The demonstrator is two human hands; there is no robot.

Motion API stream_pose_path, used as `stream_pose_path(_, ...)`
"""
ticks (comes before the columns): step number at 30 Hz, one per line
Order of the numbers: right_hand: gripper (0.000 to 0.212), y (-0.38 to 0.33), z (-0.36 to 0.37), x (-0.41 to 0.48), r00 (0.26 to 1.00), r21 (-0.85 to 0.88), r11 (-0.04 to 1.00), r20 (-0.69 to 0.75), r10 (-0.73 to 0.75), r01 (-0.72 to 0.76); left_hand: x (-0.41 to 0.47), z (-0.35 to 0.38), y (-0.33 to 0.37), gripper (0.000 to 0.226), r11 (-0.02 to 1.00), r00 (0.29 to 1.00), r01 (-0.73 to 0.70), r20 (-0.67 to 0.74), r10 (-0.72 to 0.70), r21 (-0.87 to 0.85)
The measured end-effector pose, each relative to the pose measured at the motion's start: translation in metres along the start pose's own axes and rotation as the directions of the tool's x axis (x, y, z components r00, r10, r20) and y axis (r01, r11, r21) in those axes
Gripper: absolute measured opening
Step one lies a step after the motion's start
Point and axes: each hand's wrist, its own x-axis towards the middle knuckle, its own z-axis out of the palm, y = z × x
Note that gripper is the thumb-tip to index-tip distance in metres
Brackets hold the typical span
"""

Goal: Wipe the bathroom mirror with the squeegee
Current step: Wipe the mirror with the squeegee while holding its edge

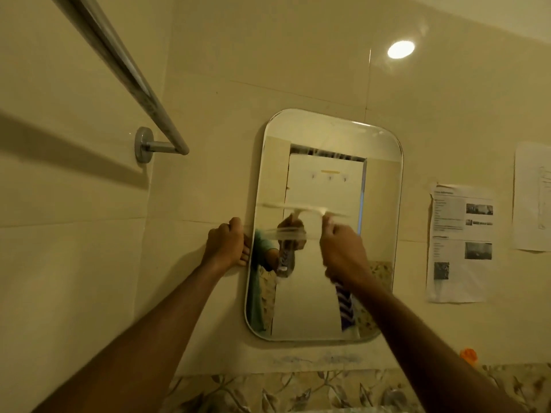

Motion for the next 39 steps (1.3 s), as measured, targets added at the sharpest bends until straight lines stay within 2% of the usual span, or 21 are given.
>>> stream_pose_path(2,0.051,-0.019,-0.02,0.032,0.995,0.063,0.997,-0.098,-0.029,0.035,0.005,-0.002,0.011,0.063,0.999,0.999,-0.031,-0.039,0.031,0.011)
stream_pose_path(6,0.047,-0.053,-0.058,0.091,0.977,0.11,0.993,-0.213,-0.029,0.054,0.026,-0.007,0.043,0.064,0.986,0.988,-0.081,-0.143,0.06,-0.145)
stream_pose_path(9,0.043,-0.069,-0.076,0.117,0.987,0.072,0.997,-0.162,-0.017,0.029,0.043,-0.001,0.067,0.056,0.957,0.991,-0.106,-0.11,0.079,-0.27)
stream_pose_path(12,0.039,-0.074,-0.078,0.122,0.994,0.032,0.999,-0.113,-0.011,0.014,0.053,0.005,0.076,0.055,0.955,0.997,-0.07,-0.063,0.054,-0.287)
stream_pose_path(16,0.032,-0.054,-0.052,0.09,0.997,-0.088,0.993,-0.018,-0.076,0.074,0.061,-0.001,0.076,0.058,0.951,0.999,-0.03,0.009,0.034,-0.307)
stream_pose_path(19,0.04,-0.021,-0.018,0.04,0.997,-0.043,0.999,0.071,0.029,-0.026,0.062,-0.003,0.077,0.059,0.951,0.998,-0.036,0.031,0.048,-0.306)
stream_pose_path(23,0.041,-0.004,0.004,-0.019,0.971,-0.13,0.987,0.211,0.116,-0.09,0.057,-0.002,0.074,0.061,0.961,0.998,-0.044,0.035,0.056,-0.274)
stream_pose_path(26,0.039,-0.016,-0.008,0.004,0.991,-0.051,0.997,0.117,0.068,-0.062,0.051,-0.001,0.07,0.064,0.981,0.996,-0.09,0.01,0.094,-0.172)
stream_pose_path(29,0.044,-0.033,-0.016,0.036,1.0,-0.001,1.0,0.006,0.009,-0.009,0.049,0.0,0.07,0.065,0.983,0.994,-0.111,-0.005,0.112,-0.146)
stream_pose_path(32,0.046,-0.02,-0.001,0.027,0.999,-0.027,1.0,0.034,0.01,-0.009,0.05,0.0,0.072,0.064,0.984,0.993,-0.116,-0.009,0.116,-0.136)
stream_pose_path(39,0.046,0.055,0.062,-0.067,0.988,-0.089,0.994,0.136,0.077,-0.065,0.045,0.001,0.063,0.06,0.984,0.996,-0.093,0.001,0.094,-0.153)
